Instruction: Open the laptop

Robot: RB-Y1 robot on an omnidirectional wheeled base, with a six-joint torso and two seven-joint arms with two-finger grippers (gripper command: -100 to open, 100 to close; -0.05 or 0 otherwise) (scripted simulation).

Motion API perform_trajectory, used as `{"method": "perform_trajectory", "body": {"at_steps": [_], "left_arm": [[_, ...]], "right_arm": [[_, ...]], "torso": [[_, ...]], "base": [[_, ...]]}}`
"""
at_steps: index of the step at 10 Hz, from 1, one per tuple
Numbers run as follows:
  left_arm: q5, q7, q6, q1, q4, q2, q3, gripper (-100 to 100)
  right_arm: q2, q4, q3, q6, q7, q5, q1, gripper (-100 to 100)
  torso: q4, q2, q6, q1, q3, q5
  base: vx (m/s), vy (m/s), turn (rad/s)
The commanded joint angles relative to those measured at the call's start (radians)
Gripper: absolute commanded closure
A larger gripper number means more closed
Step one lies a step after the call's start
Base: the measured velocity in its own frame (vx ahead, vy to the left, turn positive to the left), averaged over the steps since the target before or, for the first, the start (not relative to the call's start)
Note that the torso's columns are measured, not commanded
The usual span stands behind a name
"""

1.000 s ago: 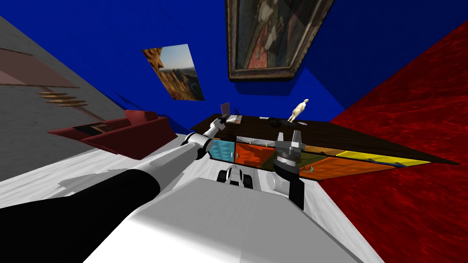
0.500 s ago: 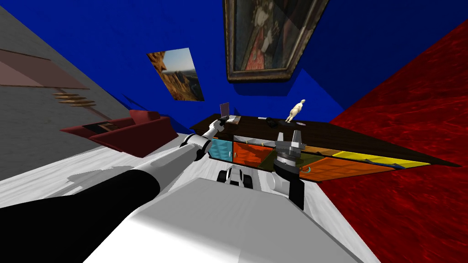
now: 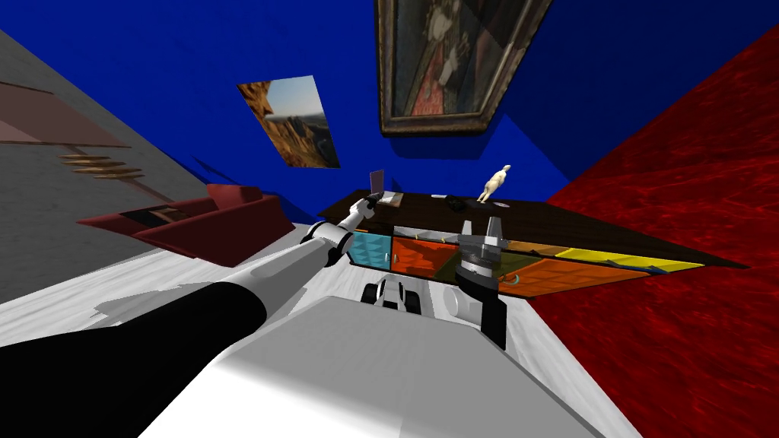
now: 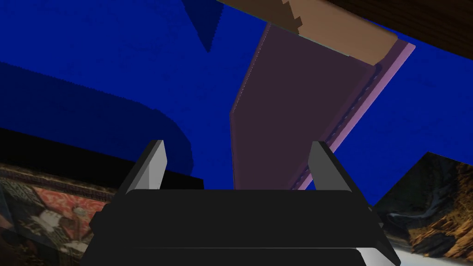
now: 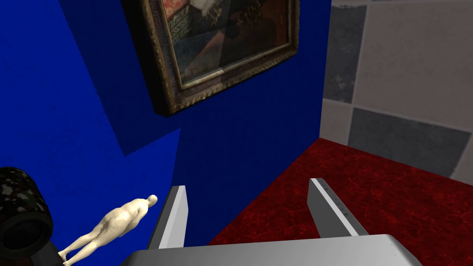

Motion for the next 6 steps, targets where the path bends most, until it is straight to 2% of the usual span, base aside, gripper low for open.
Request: {"method": "perform_trajectory", "body": {"at_steps": [1,4,6], "left_arm": [[0.008,0.010,0.006,-0.018,0.018,-0.008,-0.007,-100],[0.021,0.024,0.014,-0.043,0.042,-0.017,-0.021,-100],[0.021,0.024,0.014,-0.043,0.042,-0.017,-0.021,-100]], "right_arm": [[0.000,0.000,0.000,0.000,0.000,0.000,0.000,0],[0.000,0.000,0.000,0.000,0.000,0.000,0.000,0],[0.000,0.000,0.000,0.000,0.000,0.000,0.000,0]], "torso": [[0.000,-0.001,0.000,0.000,-0.001,0.000],[-0.001,-0.003,0.000,-0.001,-0.002,0.000],[-0.001,-0.002,0.000,-0.003,-0.001,-0.001]], "base": [[-0.007,0.198,-0.057],[0.003,0.174,-0.067],[0.000,0.086,-0.017]]}}
